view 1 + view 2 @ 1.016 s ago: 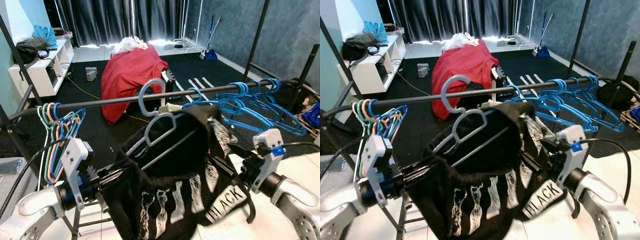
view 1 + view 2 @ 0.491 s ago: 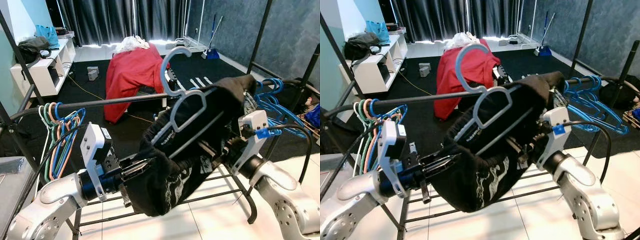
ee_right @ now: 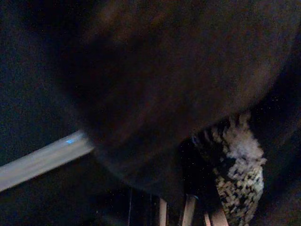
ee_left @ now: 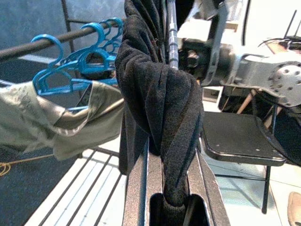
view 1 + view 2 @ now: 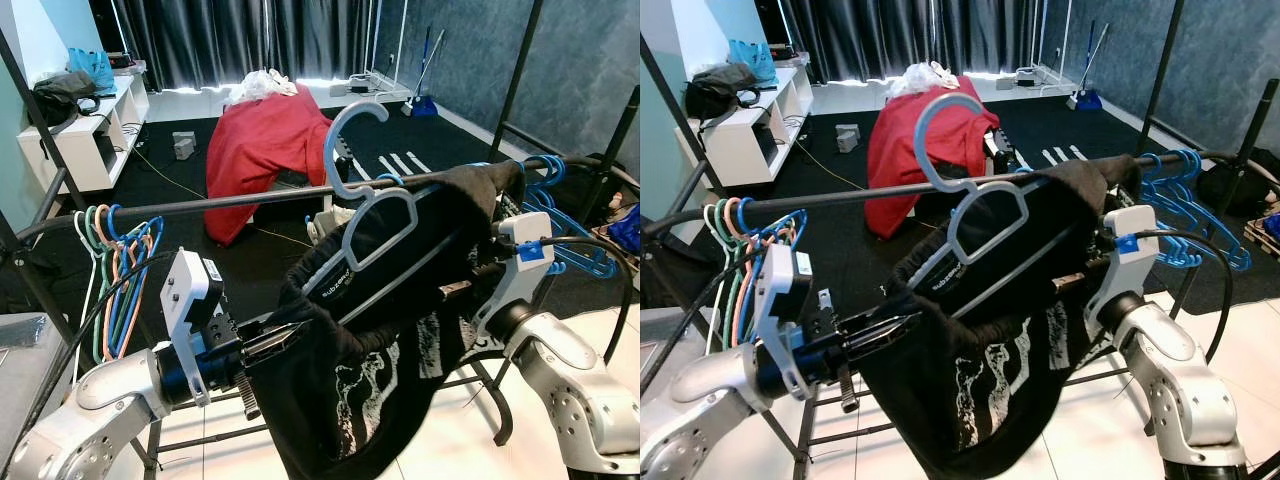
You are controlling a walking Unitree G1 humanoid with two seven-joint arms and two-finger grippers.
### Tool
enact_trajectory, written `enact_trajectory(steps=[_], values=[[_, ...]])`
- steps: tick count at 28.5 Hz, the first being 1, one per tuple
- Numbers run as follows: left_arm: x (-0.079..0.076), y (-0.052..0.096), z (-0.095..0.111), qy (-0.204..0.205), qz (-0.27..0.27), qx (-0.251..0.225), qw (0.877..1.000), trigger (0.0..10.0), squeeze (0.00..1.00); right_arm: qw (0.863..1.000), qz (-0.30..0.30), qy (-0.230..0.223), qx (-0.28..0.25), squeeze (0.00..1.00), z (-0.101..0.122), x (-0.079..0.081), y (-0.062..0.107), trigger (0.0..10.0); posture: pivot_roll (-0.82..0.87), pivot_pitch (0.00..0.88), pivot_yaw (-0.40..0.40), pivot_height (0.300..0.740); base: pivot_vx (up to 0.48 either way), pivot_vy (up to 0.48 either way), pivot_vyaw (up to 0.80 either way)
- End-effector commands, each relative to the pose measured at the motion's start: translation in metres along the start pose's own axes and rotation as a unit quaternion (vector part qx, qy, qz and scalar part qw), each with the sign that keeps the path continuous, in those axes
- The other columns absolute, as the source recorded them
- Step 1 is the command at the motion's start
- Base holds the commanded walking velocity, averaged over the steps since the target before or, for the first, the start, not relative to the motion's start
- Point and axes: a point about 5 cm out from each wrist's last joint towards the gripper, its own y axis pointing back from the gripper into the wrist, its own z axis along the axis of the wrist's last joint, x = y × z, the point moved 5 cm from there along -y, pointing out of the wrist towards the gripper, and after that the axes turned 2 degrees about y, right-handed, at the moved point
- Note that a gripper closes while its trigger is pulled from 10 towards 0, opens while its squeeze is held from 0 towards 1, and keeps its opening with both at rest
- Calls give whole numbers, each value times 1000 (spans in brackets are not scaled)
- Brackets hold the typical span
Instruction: Hang hanger
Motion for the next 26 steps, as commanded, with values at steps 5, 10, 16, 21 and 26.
enact_trajectory(steps=[5,10,16,21,26], values=[[31,22,-24,-47,66,78,994,10000,0,999,36,10,9,0,1,14,1,0,-111,0,-2,740,0,0,0],[58,51,-34,-87,111,147,979,10000,0,997,67,20,15,0,3,20,7,0,-112,0,-5,740,0,0,0],[92,89,-15,-154,154,204,954,10000,0,998,56,39,12,0,14,0,15,0,-108,0,-8,740,0,0,0],[91,94,1,-201,115,227,946,10000,0,999,7,37,-6,0,32,-31,20,0,-107,0,-17,740,0,0,0],[75,83,14,-194,59,195,960,10000,0,999,-30,36,12,0,28,-46,22,0,-107,0,-17,740,0,0,0]])
